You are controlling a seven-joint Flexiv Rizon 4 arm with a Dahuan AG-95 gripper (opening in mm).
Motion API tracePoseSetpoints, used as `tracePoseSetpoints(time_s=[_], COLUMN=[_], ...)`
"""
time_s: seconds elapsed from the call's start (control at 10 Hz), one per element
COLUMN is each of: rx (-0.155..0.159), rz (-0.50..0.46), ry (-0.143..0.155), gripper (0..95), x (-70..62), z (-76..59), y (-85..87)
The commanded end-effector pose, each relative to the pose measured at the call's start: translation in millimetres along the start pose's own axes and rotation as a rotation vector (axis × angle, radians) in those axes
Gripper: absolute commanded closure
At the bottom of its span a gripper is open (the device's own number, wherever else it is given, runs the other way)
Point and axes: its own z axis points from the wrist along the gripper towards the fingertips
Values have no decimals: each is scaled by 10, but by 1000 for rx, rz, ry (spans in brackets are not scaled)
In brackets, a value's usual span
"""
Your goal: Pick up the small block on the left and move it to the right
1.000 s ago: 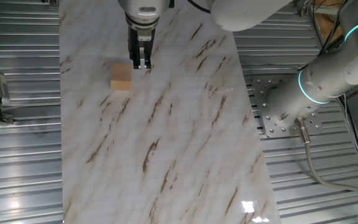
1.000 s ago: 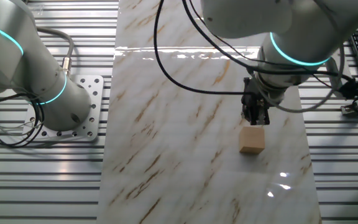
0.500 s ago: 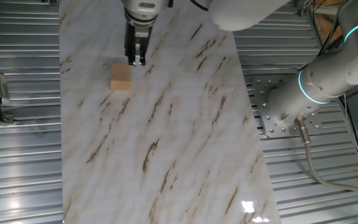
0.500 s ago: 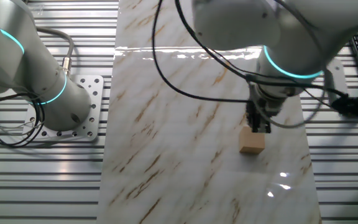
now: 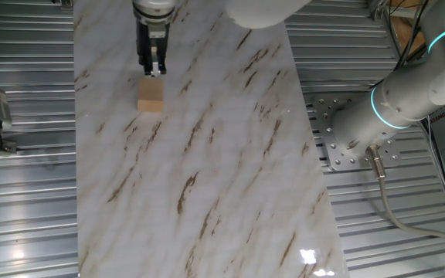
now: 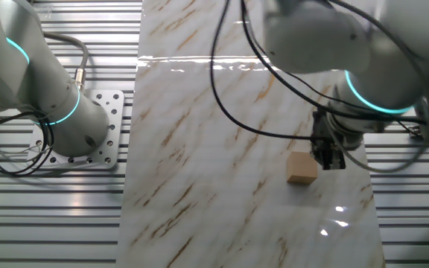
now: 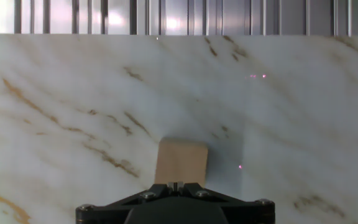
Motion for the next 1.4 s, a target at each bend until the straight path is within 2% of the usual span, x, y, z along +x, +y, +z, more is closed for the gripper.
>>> tracePoseSetpoints(time_s=[0.1,1.2,1.4], rx=[0,5,5], rz=[3,-46,-56], ry=[-28,-26,-34], gripper=[950,950,950], x=[-46,-126,-129], z=[66,224,240], y=[16,31,29])
